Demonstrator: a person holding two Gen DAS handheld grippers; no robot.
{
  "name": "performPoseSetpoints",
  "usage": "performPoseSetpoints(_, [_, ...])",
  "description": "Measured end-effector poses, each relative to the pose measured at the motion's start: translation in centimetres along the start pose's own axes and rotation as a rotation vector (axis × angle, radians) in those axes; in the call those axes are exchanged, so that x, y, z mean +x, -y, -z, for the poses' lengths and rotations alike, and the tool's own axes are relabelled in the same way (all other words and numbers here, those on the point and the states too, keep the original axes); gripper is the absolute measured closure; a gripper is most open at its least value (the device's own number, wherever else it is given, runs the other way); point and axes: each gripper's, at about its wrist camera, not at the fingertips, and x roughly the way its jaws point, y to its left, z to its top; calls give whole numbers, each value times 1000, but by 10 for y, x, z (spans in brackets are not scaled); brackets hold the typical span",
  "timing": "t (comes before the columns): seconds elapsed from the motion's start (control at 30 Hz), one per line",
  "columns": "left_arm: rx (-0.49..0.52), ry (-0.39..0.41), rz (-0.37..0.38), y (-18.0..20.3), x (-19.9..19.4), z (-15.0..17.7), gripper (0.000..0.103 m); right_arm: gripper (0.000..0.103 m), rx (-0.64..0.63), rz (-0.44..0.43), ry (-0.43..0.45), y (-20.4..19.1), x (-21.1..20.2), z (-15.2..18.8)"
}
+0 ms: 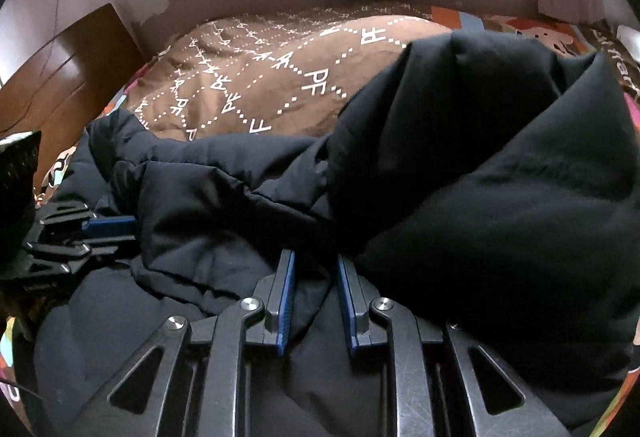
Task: Fold large clothes
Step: 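Lower the collar onto the jacket body and open both grippers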
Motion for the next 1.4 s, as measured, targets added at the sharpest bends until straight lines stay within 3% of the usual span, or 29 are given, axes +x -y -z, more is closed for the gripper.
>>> performPoseSetpoints(0.13, [6,18,-15,3,5,6,78,84,5,-30,157,-3,-33,-9])
performPoseSetpoints(0.27, [13,30,-21,2,4,9,78,83,-10,22,280,-12,-51,-43])
performPoseSetpoints(0.37, [7,37,-11,0,2,10,78,83,67,143,227,3,-28,-63])
performPoseSetpoints(0.43, [1,42,-2,-1,1,11,78,86,148,173,156,24,-6,-62])
performPoseSetpoints(0.53, [-4,69,20,-4,-5,14,78,89,286,128,113,56,8,-48])
performPoseSetpoints(0.63, [-28,134,73,-11,-23,18,79,90,309,75,163,60,-4,-42])
performPoseSetpoints(0.73, [-75,277,130,-22,-62,20,79,85,287,0,236,50,-28,-37])
performPoseSetpoints(0.8, [-129,370,148,-34,-86,21,79,85,216,-58,240,34,-38,-36])
performPoseSetpoints(0.87, [-247,435,122,-53,-101,16,79,85,108,-71,232,12,-44,-34])
performPoseSetpoints(0.97, [-374,411,36,-78,-97,4,79,85,17,-104,189,-11,-40,-25])
performPoseSetpoints(1.03, [-417,347,-17,-91,-82,-4,79,83,-39,-86,119,-24,-27,-19])
performPoseSetpoints(1.1, [-471,235,-73,-102,-60,-8,78,82,-61,-50,59,-27,-13,-15])
performPoseSetpoints(1.27, [-466,232,-125,-94,-54,-6,78,82,-43,-49,35,-23,1,-11])
performPoseSetpoints(1.4, [-489,289,-86,-85,-71,4,78,81,-52,-45,58,-23,-5,-11])
